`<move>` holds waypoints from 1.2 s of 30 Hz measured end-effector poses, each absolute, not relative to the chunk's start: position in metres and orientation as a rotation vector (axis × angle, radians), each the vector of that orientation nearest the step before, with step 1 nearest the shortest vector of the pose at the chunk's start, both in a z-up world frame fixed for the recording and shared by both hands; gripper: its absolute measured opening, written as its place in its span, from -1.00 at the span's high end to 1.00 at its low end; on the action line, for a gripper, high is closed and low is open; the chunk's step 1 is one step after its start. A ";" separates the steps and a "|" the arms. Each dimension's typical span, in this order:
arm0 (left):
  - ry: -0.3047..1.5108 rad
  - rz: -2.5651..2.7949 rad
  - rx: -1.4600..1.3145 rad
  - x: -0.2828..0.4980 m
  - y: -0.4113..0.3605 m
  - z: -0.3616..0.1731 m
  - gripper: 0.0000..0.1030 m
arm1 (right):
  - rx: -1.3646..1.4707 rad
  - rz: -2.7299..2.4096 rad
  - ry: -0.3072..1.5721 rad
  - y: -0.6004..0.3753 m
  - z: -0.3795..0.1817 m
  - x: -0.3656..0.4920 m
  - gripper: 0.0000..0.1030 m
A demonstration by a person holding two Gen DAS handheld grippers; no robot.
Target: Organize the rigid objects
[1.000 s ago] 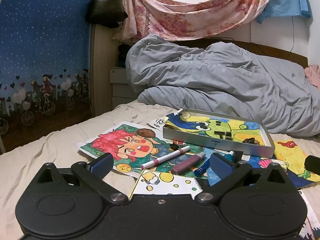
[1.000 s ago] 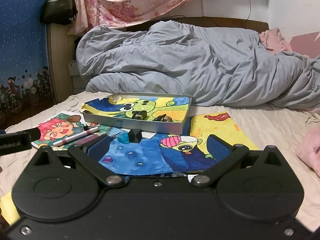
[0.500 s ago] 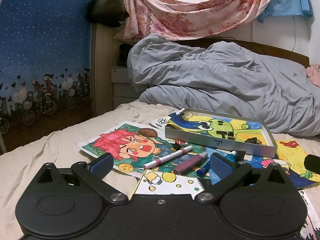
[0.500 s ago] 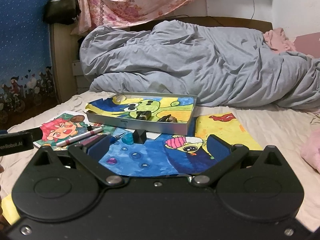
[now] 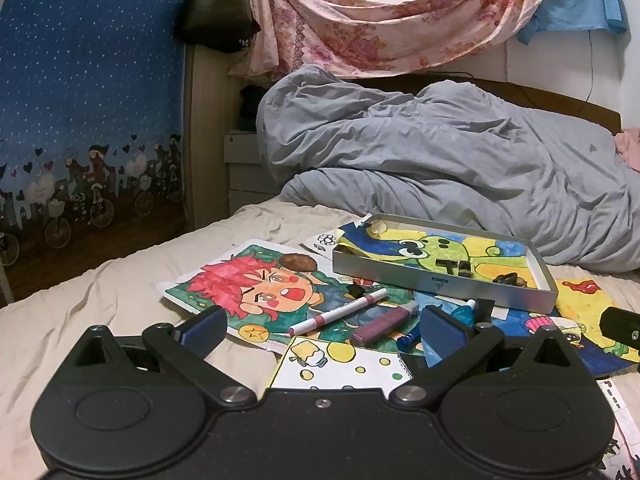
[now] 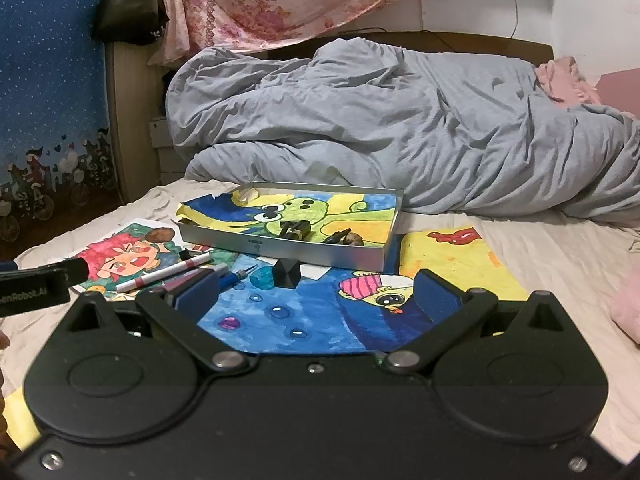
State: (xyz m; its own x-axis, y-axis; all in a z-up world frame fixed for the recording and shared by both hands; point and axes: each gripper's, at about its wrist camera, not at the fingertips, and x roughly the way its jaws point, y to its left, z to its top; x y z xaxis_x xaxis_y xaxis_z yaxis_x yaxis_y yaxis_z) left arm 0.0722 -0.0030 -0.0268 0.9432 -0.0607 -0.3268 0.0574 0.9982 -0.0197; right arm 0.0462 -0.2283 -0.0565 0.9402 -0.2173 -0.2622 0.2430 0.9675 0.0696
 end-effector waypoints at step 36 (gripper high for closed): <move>0.333 -0.066 -0.003 0.095 -0.009 -0.024 -0.98 | 0.016 -0.201 0.277 -0.240 -0.056 0.082 -0.99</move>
